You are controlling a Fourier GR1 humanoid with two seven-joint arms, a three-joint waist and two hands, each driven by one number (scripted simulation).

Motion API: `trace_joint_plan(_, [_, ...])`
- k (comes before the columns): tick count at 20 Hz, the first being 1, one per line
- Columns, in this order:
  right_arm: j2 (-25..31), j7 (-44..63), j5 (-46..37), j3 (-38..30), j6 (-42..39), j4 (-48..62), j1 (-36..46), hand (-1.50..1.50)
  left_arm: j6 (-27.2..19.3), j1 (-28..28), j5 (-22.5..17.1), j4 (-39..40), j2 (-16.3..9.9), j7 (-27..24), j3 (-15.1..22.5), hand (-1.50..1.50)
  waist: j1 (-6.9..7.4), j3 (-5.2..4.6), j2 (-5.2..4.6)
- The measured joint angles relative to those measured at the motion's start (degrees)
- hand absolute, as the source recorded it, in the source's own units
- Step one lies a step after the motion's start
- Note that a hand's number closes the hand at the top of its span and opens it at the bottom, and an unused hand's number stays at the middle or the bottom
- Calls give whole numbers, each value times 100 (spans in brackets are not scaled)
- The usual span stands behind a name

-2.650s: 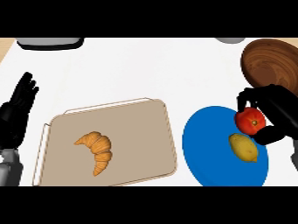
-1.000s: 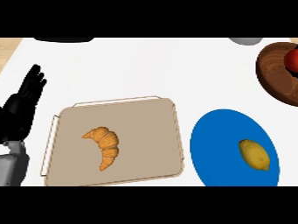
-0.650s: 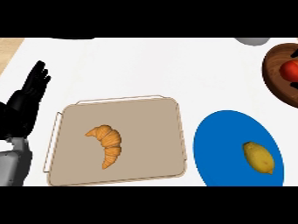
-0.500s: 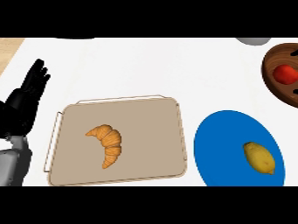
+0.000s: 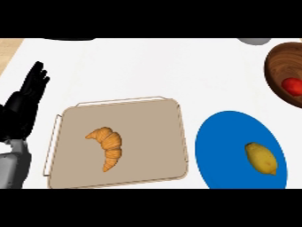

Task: Pick the tomato from the plate and place it in the bowl

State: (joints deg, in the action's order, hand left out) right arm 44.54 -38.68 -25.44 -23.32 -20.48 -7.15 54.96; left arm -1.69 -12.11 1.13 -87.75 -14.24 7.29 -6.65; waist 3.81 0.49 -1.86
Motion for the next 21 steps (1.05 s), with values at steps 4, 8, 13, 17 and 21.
trace_joint_plan(4, [397,197,505,-506,-604,271,-3,-150,-11,-3,-16,-20,1,10,-27,0,-2,3,-20])
trace_joint_plan(8, [806,435,705,-700,-1004,359,-207,-150,-30,-35,-13,-30,6,29,-37,0,-20,14,-45])
trace_joint_plan(13, [1175,707,886,-865,-1379,359,-453,-150,-31,9,1,-33,33,-21,-17,0,-34,32,-59])
trace_joint_plan(17, [1325,945,1049,-1002,-1725,348,-600,-150,-33,39,-10,-23,37,-50,-40,0,-64,44,-54])
trace_joint_plan(21, [1424,1154,1241,-1164,-1962,261,-657,-150,-50,53,-9,-2,51,-55,-51,0,-77,55,-50])
